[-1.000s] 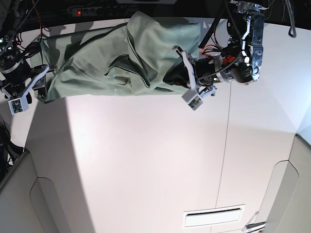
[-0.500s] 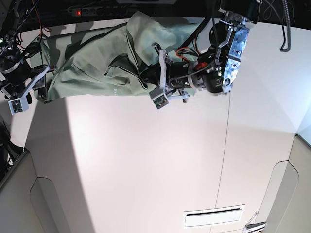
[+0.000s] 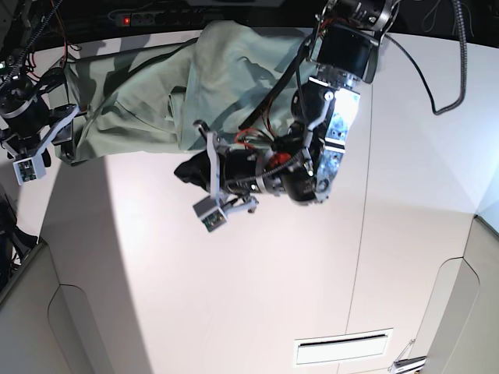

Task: Fold the T-shirt properly
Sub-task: 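Grasp the folded bundle's edge with the left gripper and pull it over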

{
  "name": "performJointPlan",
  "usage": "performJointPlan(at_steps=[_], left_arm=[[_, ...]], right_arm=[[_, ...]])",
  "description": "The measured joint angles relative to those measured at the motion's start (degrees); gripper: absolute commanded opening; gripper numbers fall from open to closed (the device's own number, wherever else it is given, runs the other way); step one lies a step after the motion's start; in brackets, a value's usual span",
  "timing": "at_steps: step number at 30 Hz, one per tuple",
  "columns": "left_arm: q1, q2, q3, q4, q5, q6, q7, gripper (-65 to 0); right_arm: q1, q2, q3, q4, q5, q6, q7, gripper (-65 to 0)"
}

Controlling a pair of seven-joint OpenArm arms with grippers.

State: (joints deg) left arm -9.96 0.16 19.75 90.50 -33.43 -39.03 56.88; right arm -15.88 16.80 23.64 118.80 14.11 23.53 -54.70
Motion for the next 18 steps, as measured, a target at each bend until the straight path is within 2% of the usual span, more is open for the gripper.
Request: performJointPlan(at_steps=[3,6,8,11,18], left_arm=[[-1.9,0.0,-1.2,0.2,-2.2,-0.5,4.9,-65.0],[-1.8,-0.4,-2.5,0.1,-2.3,-0.5,6.8,-46.7],[-1.8,-1.9,-2.4,0.1,-4.0,-0.5,7.2,-38.5],[-1.3,-3.7,-2.6,0.1,-6.3,-0.5,7.2,-37.2],[-0.2,-3.5,-2.4,-2.3,-6.5,-0.5,7.4,-37.2]], right_arm=[[0.0,0.0,0.0,0.0,0.0,0.0,0.0,-38.1],[0.0,0.0,0.0,0.0,0.0,0.0,0.0,-38.1],[0.0,0.0,0.0,0.0,0.0,0.0,0.0,-38.1],[0.0,0.0,0.0,0.0,0.0,0.0,0.0,-38.1],[0.0,0.0,0.0,0.0,-0.3,0.0,0.0,-38.0]])
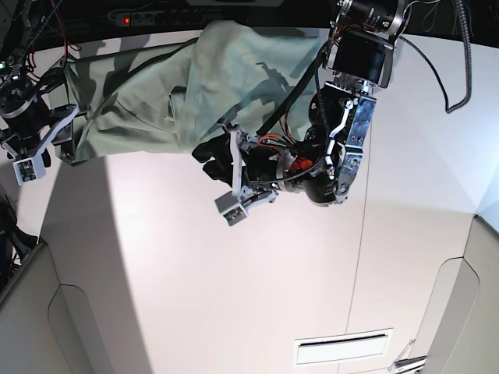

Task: Fold the T-shirt properly
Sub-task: 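Grasp the folded bundle's edge with the left gripper and pull it over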

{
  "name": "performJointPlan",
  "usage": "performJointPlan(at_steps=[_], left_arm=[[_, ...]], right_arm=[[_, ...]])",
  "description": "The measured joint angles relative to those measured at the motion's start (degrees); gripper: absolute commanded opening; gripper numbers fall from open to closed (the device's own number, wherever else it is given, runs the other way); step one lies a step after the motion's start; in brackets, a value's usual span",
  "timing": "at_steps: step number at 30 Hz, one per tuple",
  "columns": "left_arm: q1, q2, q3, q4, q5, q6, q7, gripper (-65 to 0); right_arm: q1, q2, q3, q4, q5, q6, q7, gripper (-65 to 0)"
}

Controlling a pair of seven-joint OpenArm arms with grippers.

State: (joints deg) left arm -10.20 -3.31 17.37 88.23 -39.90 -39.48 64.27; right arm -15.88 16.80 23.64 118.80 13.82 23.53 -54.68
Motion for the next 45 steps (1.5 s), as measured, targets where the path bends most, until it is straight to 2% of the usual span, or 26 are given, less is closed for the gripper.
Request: performJointPlan(at_steps=[1,3,6,8,10,15,19,22,24,30,35,42,45], left_arm=[[-0.1,0.0,-0.3,0.0,0.0,0.0,0.0,-37.2],[-0.1,0.0,-1.4,0.3,0.0,0.0,0.0,-37.2],[-0.2,0.0,-4.0,1.2,-0.1,0.0,-0.1,-37.3],[-0.2,0.0,-5.5,1.4,-0.3,0.0,-0.2,-37.2],[-0.1,0.0,-6.2,1.4,-0.2,0.0,-0.1,-37.3],[-0.2,0.0,-6.5,1.4,-0.2,0.0,0.0,-37.2],[-0.2,0.2,-6.5,1.4,-0.3,0.0,0.0,-37.2],[-0.1,0.1,-6.5,1.4,-0.2,0.0,0.0,-37.3],[-0.2,0.0,-6.5,1.4,-0.3,0.0,0.0,-37.3],[-0.1,0.1,-6.5,1.4,-0.2,0.0,0.0,-37.3],[-0.2,0.1,-6.5,1.4,-0.2,0.0,0.0,-37.3],[-0.2,0.1,-6.5,1.4,-0.2,0.0,0.0,-37.3],[-0.1,0.1,-6.5,1.4,-0.2,0.0,0.0,-37.3]], right_arm=[[0.0,0.0,0.0,0.0,-2.0,0.0,0.7,-38.0],[0.0,0.7,0.0,0.0,-6.1,-2.2,1.6,-37.3],[0.0,3.7,1.3,0.0,-10.1,-5.2,2.7,-26.8],[0.0,5.7,2.7,-0.7,-10.9,-5.1,3.0,-23.3],[0.0,7.2,4.2,-3.1,-10.0,-5.1,3.2,-23.4],[0.0,10.1,5.7,-16.0,2.4,-4.6,3.1,-23.4],[0.3,11.0,5.8,-26.5,12.5,2.0,2.5,-23.4],[2.5,10.7,5.9,-34.3,21.3,7.7,-1.0,-23.4],[4.7,11.1,6.1,-39.2,28.6,10.1,-3.8,-23.4],[7.3,11.3,6.2,-45.8,41.6,10.8,-9.7,-23.4],[7.2,11.1,6.2,-45.9,47.8,11.2,-14.4,-23.4],[7.1,11.0,6.2,-46.0,48.7,11.2,-14.9,-23.5],[7.1,11.0,6.2,-46.0,52.0,11.2,-17.9,-23.5]])
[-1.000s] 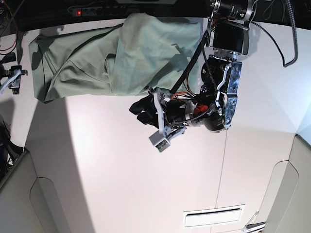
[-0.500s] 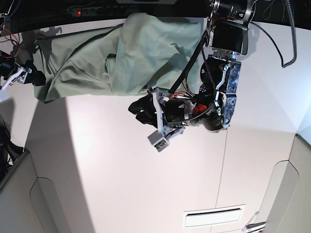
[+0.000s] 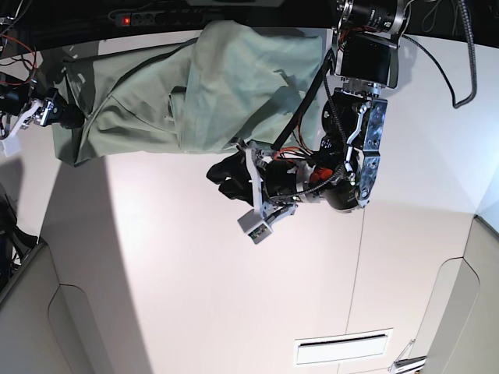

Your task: Fold the T-shirt properly

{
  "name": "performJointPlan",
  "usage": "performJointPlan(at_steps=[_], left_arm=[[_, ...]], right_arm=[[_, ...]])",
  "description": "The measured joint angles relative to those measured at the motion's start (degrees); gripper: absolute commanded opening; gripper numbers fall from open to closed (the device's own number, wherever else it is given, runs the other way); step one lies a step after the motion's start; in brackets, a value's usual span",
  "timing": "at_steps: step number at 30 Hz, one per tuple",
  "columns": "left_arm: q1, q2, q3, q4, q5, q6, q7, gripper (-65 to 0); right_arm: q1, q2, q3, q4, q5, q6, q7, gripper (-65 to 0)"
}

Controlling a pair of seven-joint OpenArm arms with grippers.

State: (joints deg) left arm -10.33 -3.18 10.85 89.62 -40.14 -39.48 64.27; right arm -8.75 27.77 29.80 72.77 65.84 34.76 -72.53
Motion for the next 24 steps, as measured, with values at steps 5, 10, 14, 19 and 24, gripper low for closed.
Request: performJointPlan(at_steps=[5,10,14,19,24], left_arm=[[0.0,0.0,0.0,0.0,0.0,0.0,-0.2,-37.3],[0.0,0.0,0.0,0.0,0.0,0.0,-0.2,-37.3],[0.0,0.0,-0.6,1.2,0.0,0.0,-0.2,-37.3],[0.2,0.0,-6.2,5.9,-0.1,0.0,-0.3,-37.3],[3.0,0.0,-13.0,7.9,-0.1,0.0,-0.2,-37.3]], right_arm=[[-0.1,-0.2,-0.1,0.0,0.8,0.0,-0.5,-23.7],[-0.1,-0.2,-0.1,0.0,0.7,-0.1,-0.6,-34.7],[-0.3,-0.3,-0.3,-0.4,-0.3,-0.5,-1.4,-65.0],[-0.4,-0.3,-0.3,-0.4,2.5,-0.5,-1.4,-65.0],[-0.1,-0.3,-0.3,-0.4,4.0,-0.5,-1.5,-65.0]])
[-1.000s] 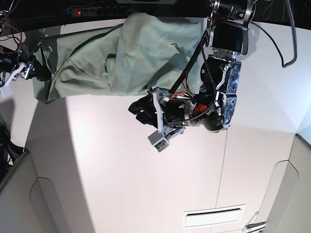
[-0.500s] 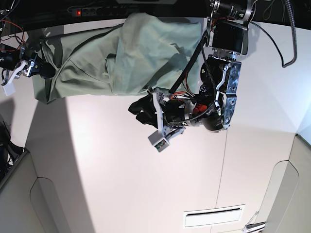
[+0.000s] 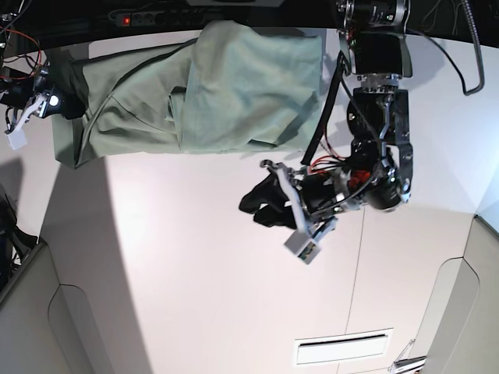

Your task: Fold the T-shirt properly

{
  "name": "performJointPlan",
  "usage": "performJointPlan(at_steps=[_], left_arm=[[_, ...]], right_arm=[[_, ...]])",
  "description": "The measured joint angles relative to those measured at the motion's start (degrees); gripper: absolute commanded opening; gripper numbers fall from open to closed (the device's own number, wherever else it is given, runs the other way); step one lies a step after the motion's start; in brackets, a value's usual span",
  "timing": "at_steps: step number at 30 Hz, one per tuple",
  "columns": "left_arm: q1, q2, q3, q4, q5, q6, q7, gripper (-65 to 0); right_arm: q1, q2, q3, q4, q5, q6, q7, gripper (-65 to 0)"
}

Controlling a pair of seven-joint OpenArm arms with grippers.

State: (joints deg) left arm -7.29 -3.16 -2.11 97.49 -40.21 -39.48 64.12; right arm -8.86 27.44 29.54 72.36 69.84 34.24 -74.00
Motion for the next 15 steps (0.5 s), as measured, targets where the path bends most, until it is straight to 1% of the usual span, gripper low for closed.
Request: performJointPlan(at_steps=[2,5,6,9,12,15], left_arm=[[2.2,-0.7,-2.3,0.0,0.0,0.0,0.0,-37.3],[5.8,-3.6,-6.2,0.0,-0.4,0.0,0.0,-37.8],[7.0,-4.7,-7.7,0.0,-0.2,0.0,0.0,-39.4],[10.9,-7.0,-12.7,0.0,-1.8,0.0,0.1,-48.8],[14.3,-7.9,-17.8,0.0,-4.1,0.2,0.0,-58.6],[17.2,-8.0,-22.8,0.0,-4.2,0.2,2.9,-63.6]], right_arm=[[0.5,0.0,0.0,0.1,1.2,0.0,0.0,-65.0],[0.9,0.0,0.0,1.7,2.9,-0.1,-1.8,-65.0],[1.0,0.0,0.0,2.5,3.4,-0.2,-2.3,-65.0],[0.9,0.0,0.0,5.9,4.8,-0.2,-3.1,-65.0],[0.9,0.0,0.0,10.2,4.8,-0.2,-3.4,-65.0],[0.9,0.0,0.0,14.9,5.3,-0.2,-4.9,-65.0]])
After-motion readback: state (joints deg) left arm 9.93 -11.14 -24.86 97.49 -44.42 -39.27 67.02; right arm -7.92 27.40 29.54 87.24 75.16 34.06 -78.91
